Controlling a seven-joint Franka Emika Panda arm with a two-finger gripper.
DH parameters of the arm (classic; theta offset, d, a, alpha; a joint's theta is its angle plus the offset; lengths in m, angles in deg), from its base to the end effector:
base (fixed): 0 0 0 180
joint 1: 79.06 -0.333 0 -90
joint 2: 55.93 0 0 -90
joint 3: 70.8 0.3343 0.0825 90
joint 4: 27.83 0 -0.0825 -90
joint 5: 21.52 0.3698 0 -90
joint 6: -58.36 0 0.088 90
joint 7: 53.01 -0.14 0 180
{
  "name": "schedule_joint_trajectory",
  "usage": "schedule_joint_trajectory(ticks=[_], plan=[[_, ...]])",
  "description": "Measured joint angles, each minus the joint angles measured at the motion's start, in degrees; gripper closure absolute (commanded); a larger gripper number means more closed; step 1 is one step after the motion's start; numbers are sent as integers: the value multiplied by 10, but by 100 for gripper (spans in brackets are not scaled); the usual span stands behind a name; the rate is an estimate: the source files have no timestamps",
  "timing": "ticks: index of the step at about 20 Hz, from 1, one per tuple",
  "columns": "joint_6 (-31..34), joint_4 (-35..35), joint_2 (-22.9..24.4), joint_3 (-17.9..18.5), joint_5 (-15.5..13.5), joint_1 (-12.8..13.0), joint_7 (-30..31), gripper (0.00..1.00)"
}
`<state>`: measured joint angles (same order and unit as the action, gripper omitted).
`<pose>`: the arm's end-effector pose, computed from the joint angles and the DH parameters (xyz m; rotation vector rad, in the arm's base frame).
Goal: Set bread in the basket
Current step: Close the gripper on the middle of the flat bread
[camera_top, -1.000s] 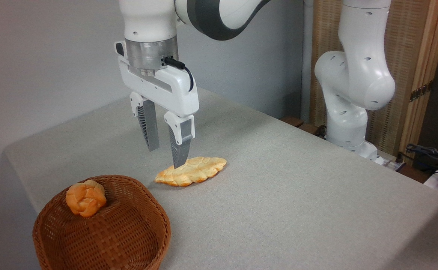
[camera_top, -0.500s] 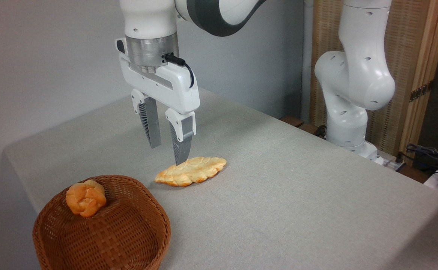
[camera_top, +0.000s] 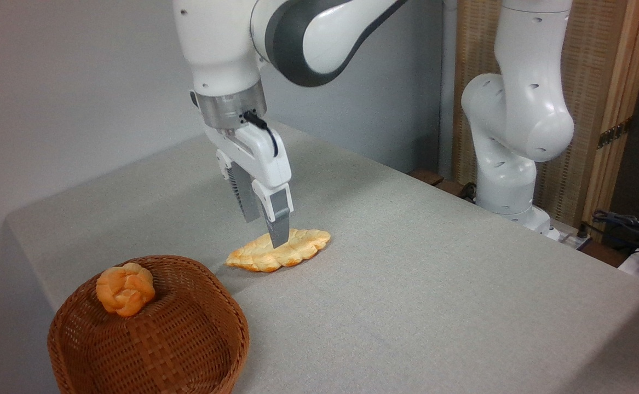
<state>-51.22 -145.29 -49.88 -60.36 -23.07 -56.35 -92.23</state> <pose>0.4933 -0.1079 0.4724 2.7890 -1.3309 -0.0348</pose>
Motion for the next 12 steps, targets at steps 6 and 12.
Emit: schedule_joint_trajectory(ticks=[6,12], plan=[[-59,-65,3,-1,0,20,-64,0],[-94,-96,-1,-1,0,32,-70,0]])
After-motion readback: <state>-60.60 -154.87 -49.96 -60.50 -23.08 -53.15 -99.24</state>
